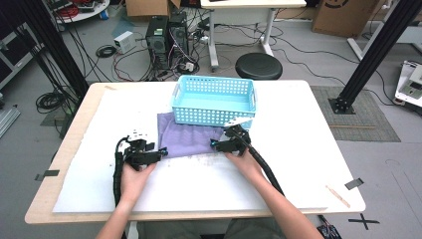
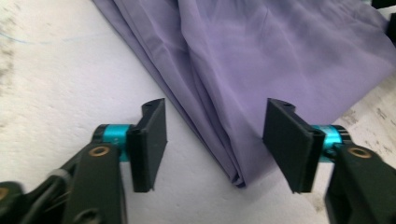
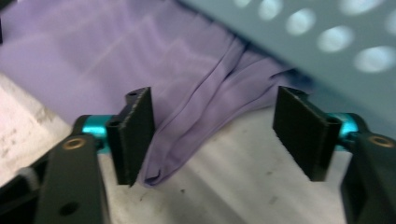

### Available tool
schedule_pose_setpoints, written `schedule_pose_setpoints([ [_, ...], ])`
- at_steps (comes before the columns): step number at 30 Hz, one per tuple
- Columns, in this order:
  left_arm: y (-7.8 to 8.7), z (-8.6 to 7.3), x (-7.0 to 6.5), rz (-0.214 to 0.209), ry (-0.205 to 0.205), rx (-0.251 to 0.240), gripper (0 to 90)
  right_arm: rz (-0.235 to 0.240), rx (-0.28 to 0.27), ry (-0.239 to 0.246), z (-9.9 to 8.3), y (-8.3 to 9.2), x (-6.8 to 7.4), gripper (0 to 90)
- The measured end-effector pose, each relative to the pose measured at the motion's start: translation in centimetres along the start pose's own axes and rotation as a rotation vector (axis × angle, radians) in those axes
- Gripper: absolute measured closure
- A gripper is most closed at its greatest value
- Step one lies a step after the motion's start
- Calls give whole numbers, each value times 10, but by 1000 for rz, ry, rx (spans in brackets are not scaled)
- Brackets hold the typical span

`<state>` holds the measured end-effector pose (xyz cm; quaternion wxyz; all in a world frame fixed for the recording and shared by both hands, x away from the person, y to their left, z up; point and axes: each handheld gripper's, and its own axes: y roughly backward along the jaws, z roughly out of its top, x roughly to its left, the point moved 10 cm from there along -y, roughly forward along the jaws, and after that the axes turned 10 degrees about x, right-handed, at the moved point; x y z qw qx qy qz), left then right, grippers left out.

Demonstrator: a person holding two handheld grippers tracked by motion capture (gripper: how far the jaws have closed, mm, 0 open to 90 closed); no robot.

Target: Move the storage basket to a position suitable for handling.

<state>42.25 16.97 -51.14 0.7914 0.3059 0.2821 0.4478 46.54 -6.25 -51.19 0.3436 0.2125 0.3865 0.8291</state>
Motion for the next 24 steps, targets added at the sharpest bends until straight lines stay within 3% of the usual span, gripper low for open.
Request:
schedule_pose_setpoints([
  [2,-1,0,-1,6,-4,7,450,14,62,18,-2,-6,3,416],
  [6,-2,1,-3,20,-16,13,513,-4,77,19,-3,-6,2,513],
  [10,-3,1,-10,10,-36,15,636,55,84,39,-4,-4,9,782],
  [12,-5,2,-13,8,-42,15,670,50,83,62,-4,-4,14,842],
  [16,-6,3,-17,-11,-45,14,767,60,83,54,-5,-3,14,875],
  [24,-11,4,-34,-21,-92,18,806,51,74,60,-17,7,8,885],
])
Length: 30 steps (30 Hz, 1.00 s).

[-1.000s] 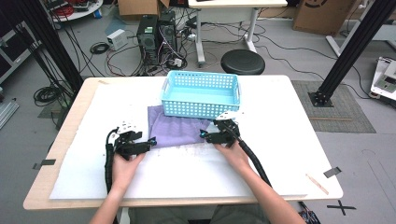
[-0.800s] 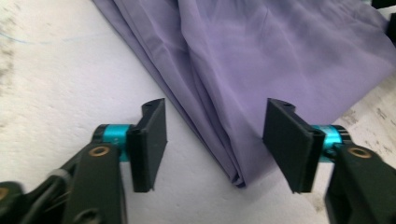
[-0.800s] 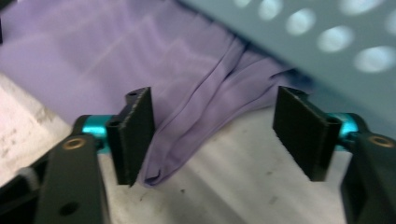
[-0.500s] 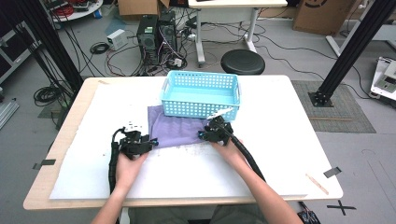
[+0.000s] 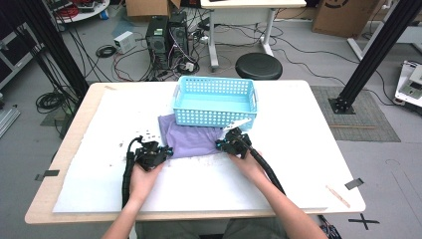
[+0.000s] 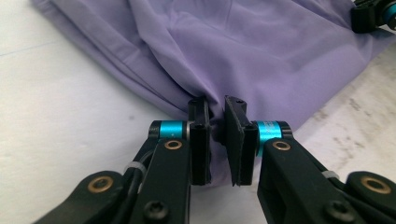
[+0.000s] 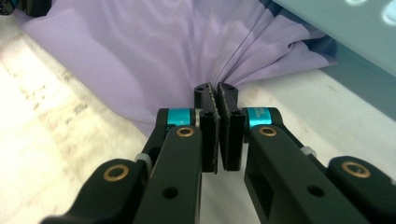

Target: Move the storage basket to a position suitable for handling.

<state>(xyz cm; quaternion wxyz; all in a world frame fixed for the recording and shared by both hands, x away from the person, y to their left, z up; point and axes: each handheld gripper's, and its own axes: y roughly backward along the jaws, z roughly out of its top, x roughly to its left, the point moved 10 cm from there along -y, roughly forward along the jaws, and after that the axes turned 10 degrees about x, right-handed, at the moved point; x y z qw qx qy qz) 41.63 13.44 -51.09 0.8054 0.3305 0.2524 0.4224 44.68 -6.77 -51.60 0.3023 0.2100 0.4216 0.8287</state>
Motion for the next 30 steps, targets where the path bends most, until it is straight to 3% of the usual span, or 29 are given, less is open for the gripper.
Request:
schedule_pose_setpoints([
  [6,-6,2,-24,-62,-16,8,810,-15,17,2,-17,13,-6,885],
  [19,-16,-1,-91,-193,-112,43,812,-40,-10,-41,-75,53,-19,885],
  [22,-17,-2,-104,-216,-134,48,812,-44,-21,-53,-94,66,-20,886],
  [30,-11,-14,-133,-264,-183,64,813,-52,-32,-68,-125,85,-10,885],
])
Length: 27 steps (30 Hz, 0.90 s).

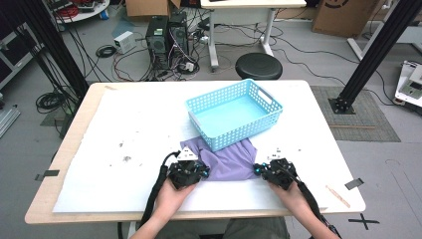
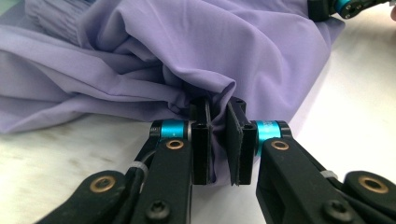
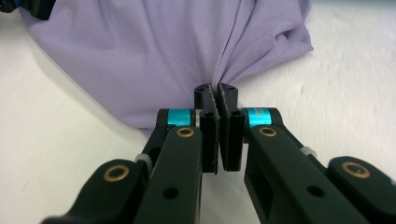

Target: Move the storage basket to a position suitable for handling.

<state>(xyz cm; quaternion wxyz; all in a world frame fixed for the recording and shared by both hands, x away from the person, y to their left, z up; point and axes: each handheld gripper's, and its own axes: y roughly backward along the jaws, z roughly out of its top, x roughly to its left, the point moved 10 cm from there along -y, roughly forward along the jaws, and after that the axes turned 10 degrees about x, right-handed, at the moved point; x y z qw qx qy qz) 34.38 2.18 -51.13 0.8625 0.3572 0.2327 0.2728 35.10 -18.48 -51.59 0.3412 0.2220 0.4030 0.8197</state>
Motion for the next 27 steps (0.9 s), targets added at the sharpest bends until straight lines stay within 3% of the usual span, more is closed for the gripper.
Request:
schedule_pose_setpoints([
  [8,15,-25,-24,-65,14,-3,814,6,-17,-1,-26,16,19,885],
  [15,28,-40,-31,-74,17,-12,844,20,-22,8,-40,24,34,885],
  [27,34,-50,-41,-85,7,-8,850,39,-23,16,-56,33,50,885],
])
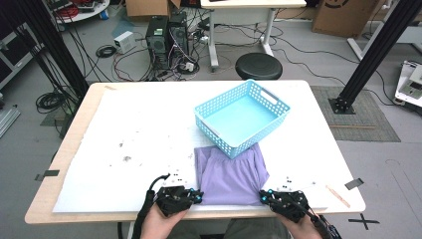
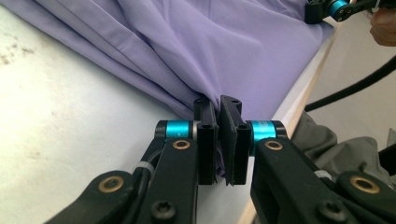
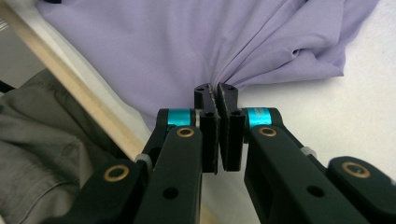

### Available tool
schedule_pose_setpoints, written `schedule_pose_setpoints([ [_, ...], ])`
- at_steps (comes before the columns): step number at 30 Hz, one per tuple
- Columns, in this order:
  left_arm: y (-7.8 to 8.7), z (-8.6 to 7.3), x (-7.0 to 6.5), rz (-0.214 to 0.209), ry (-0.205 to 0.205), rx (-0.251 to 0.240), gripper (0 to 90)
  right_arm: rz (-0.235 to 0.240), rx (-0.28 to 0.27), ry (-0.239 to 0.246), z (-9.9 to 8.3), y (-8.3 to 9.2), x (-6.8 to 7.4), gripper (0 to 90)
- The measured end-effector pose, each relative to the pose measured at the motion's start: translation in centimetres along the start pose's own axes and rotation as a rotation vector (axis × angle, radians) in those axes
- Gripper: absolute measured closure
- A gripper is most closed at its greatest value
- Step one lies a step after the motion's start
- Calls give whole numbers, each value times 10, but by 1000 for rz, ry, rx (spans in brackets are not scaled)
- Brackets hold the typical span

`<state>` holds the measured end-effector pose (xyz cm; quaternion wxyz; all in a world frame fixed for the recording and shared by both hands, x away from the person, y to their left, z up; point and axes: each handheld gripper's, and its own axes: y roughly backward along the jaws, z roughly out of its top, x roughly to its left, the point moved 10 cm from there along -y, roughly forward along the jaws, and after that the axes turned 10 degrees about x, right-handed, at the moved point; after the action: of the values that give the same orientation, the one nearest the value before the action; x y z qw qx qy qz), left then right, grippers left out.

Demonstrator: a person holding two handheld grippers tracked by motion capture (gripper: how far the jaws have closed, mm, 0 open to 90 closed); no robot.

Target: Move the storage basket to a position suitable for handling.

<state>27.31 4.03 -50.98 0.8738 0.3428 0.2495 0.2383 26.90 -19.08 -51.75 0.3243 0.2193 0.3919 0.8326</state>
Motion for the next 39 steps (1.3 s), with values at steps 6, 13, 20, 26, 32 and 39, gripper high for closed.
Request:
schedule_pose_setpoints([
  [6,3,-2,-2,28,-16,0,824,0,-5,21,-2,2,4,843],
  [13,20,20,12,108,-17,-81,442,-33,-131,34,21,20,-13,520],
  [20,24,59,24,161,-71,-148,369,-39,-244,58,70,27,-44,411],
  [26,15,77,39,170,-78,-135,352,45,-196,64,108,-6,-50,390],
  [32,10,85,53,173,-69,-141,352,54,-161,87,128,-32,-37,375],
  [39,15,81,64,185,-43,-148,352,58,-164,106,142,-43,-21,391],
])
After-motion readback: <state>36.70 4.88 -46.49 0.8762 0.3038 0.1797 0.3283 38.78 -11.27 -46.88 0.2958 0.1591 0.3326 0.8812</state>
